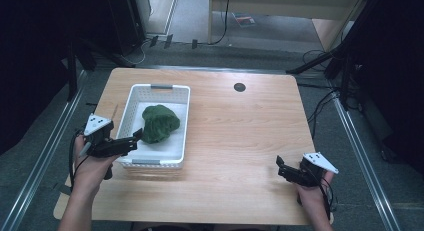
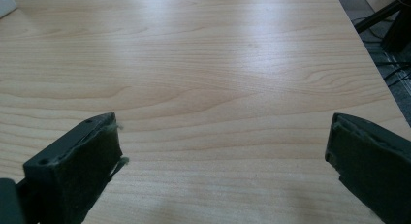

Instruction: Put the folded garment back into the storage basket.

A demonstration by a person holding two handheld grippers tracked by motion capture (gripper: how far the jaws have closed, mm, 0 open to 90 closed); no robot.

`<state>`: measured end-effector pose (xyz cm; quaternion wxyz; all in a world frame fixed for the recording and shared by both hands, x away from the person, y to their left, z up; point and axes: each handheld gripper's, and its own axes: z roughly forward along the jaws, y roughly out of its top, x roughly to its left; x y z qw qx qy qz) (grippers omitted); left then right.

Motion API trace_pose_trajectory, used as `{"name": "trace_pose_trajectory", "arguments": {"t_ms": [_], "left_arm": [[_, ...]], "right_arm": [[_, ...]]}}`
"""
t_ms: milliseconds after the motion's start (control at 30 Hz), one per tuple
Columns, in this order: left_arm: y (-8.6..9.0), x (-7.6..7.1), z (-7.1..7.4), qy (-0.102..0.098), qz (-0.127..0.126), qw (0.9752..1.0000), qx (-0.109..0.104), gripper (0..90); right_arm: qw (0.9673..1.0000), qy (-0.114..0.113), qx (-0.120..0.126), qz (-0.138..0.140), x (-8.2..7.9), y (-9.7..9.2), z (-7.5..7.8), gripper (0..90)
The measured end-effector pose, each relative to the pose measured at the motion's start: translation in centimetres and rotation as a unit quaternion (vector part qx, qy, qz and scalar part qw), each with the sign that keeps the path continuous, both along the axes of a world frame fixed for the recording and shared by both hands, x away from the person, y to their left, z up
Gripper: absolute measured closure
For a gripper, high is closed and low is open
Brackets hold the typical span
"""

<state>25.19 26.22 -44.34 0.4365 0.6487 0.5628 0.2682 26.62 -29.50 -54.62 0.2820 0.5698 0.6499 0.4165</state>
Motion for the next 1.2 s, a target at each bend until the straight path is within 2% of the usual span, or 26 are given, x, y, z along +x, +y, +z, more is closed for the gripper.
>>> {"name": "trace_pose_trajectory", "arguments": {"t_ms": [267, 433, 633, 733, 800, 967, 1100, 1200], "left_arm": [[2.2, -2.6, -0.8, -0.013, 0.030, 0.9994, -0.011, 0.0], [3.4, -4.1, -1.3, -0.014, 0.044, 0.9989, -0.009, 0.0], [5.0, -5.8, -2.4, -0.029, 0.076, 0.9966, -0.016, 0.0], [5.9, -6.5, -3.0, -0.027, 0.082, 0.9962, -0.011, 0.0], [6.7, -7.1, -3.5, -0.032, 0.089, 0.9954, -0.018, 0.0], [8.4, -8.0, -4.6, -0.047, 0.114, 0.9916, -0.038, 0.0], [9.1, -8.1, -6.0, -0.050, 0.121, 0.9910, -0.026, 0.0], [9.6, -7.8, -7.4, -0.041, 0.123, 0.9911, -0.031, 0.0]], "right_arm": [[1.0000, 0.000, 0.000, -0.001, 0.0, 0.0, 0.0, 0.0], [1.0000, 0.001, 0.000, -0.002, 0.0, 0.0, 0.0, 0.0], [1.0000, 0.003, 0.003, -0.006, 0.0, 0.0, 0.0, 0.0], [1.0000, 0.003, 0.001, -0.006, 0.0, 0.0, 0.0, 0.0], [1.0000, 0.003, 0.002, -0.006, 0.0, 0.0, 0.0, 0.0], [1.0000, 0.003, 0.001, -0.003, 0.0, 0.0, 0.0, 0.0], [1.0000, 0.003, 0.000, -0.002, 0.0, 0.0, 0.0, 0.0], [1.0000, 0.004, 0.000, -0.003, 0.0, 0.0, 0.0, 0.0]]}}
